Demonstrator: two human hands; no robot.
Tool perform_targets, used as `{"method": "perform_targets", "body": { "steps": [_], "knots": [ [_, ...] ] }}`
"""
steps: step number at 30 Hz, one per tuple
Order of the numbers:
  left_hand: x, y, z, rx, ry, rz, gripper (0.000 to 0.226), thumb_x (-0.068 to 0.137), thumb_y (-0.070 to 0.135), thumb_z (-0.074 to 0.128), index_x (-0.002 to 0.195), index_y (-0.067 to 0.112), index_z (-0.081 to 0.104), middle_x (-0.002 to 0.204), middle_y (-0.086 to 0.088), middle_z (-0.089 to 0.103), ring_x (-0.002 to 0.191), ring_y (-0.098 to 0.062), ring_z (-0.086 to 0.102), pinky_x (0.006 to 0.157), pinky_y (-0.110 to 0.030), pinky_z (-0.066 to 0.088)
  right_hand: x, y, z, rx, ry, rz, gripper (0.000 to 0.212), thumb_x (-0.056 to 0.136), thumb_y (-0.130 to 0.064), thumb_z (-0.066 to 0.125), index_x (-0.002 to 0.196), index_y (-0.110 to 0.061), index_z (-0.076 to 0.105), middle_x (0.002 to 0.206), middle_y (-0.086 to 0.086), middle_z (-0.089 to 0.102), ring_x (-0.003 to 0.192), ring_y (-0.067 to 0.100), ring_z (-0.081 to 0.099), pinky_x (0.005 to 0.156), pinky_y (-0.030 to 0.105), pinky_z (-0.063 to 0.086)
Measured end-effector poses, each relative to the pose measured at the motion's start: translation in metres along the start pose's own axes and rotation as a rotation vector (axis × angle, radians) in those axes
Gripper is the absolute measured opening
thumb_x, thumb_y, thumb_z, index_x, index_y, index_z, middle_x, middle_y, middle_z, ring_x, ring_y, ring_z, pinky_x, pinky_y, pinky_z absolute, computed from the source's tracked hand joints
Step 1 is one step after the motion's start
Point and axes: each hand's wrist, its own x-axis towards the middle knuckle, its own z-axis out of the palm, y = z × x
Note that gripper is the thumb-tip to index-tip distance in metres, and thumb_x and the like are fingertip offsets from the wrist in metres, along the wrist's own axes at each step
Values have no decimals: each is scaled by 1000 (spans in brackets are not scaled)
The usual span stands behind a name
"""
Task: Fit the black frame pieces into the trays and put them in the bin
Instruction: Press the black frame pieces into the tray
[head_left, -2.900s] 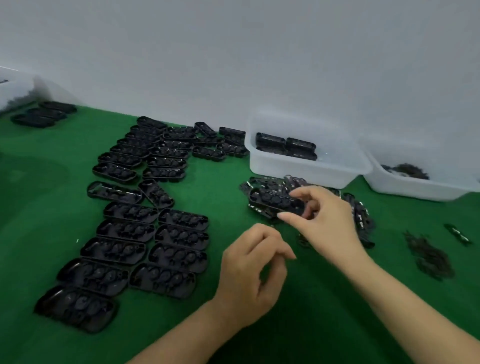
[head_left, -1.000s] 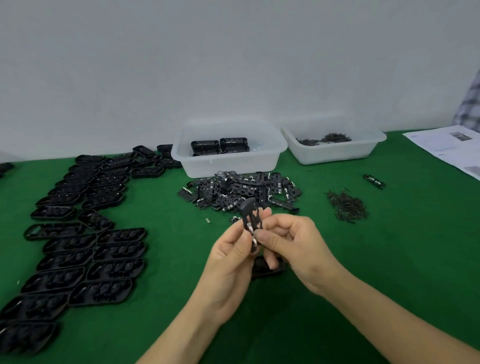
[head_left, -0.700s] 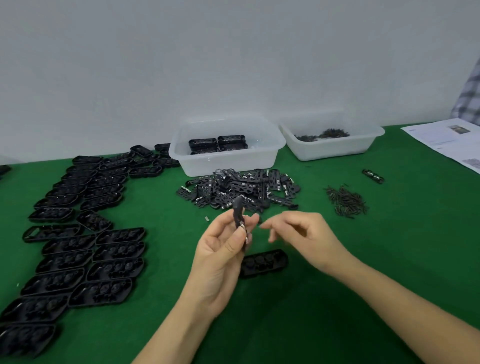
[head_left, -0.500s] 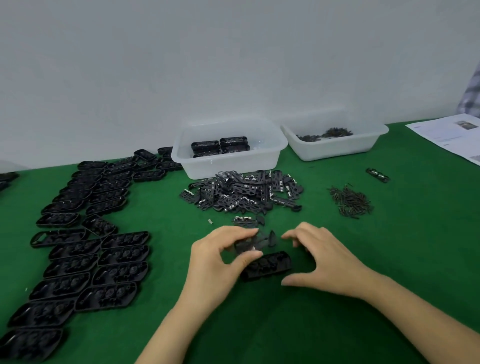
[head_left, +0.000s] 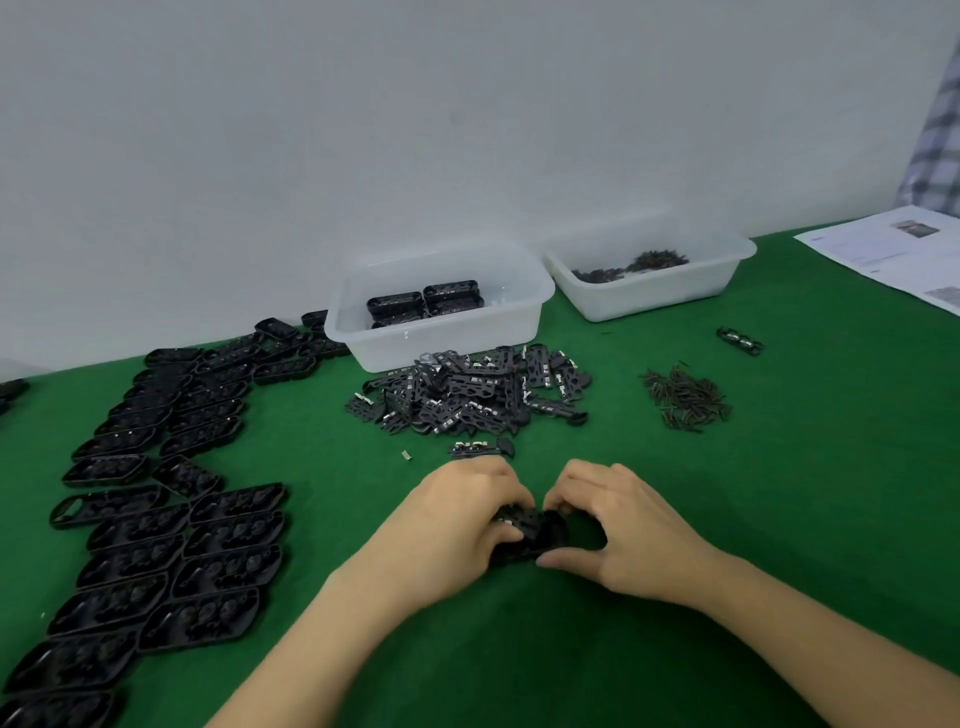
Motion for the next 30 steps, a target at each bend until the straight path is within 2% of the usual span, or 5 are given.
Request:
{"method": "perform_targets", "body": {
  "steps": [8,12,17,26,30],
  "knots": [
    [18,2,-11,148,-144,6,28,85,28,64,113,27,63,113,10,58,107,-10,50,87,-23,39,-1,-3,-2,20,12,-6,48,74,-64,56,101,-25,57,91,-14,45,77,0,36,72,22,30],
    [29,1,-16,174,-234,29,27,84,27,66,111,26,65,111,7,59,107,-13,52,90,-32,42,-1,-3,-2,8,27,-15,49,74,-64,56,101,-23,58,88,-14,42,76,5,41,72,23,32],
    [34,-1,-13,178,-259,56,27,83,30,67,110,26,65,110,5,61,105,-16,54,89,-35,44,-2,2,4,25,46,-21,58,70,-78,41,96,-28,55,85,-19,38,71,-6,33,66,12,26],
    [-2,-8,12,-27,105,-57,30,70,36,76,98,32,68,92,16,69,88,-2,59,81,-18,43,0,0,4,14,-1,8,51,72,-73,46,102,-32,50,93,-20,39,79,-3,34,69,13,26],
    [-15,-7,28,-130,260,-143,31,63,36,79,92,34,69,82,38,62,87,11,54,83,-1,27,1,-2,3,20,-6,3,46,73,-68,49,100,-30,49,93,-18,41,83,0,38,72,14,27]
  ]
}}
